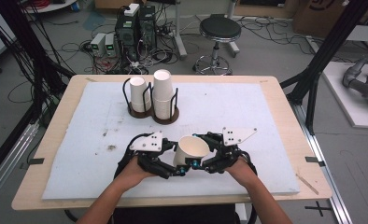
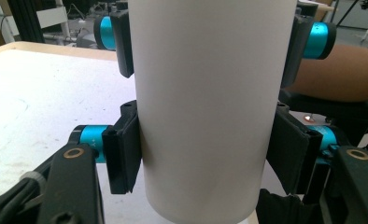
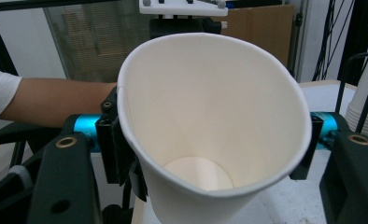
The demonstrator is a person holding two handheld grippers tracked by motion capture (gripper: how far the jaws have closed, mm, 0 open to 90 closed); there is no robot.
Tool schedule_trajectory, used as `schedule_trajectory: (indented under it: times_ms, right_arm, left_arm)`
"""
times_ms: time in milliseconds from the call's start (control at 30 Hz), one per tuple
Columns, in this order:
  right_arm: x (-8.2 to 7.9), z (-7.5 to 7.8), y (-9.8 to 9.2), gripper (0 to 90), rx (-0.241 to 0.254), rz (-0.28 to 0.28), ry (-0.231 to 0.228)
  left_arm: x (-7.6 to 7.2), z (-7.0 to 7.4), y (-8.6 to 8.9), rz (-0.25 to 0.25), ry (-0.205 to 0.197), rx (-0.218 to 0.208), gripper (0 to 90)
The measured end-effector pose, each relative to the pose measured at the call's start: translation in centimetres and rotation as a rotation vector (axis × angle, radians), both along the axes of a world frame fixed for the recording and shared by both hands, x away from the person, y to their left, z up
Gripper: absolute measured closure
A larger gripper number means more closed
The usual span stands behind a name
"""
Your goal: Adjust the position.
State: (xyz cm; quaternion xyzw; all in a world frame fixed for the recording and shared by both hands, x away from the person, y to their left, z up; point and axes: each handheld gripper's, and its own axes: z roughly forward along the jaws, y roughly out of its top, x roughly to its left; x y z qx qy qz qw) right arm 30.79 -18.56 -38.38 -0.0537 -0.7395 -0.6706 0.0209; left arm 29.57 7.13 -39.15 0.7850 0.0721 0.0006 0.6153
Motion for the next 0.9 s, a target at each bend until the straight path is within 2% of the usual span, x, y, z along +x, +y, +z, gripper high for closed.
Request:
schedule_trajectory:
  times_ms: [300, 533, 667, 900]
  right_arm:
    - [0.0, -0.1, 0.1, 34.1, -0.024, 0.001, -0.009]
    - [0.0, 0.0, -0.1, 35.8, -0.024, -0.018, -0.023]
    - [0.2, 0.1, -0.3, 36.3, -0.028, -0.037, -0.029]
    - [0.6, 0.2, -0.8, 36.8, -0.034, -0.073, -0.038]
  left_arm:
    - [-0.1, -0.2, -0.2, 0.016, -0.002, 0.020, 34.1]
    - [-0.1, -0.3, 0.0, 0.033, -0.013, 0.033, 32.3]
    - [0.0, -0.2, 0.8, 0.065, -0.019, 0.031, 28.6]
    - [0.4, -0.1, 2.9, 0.164, -0.018, 0.027, 21.8]
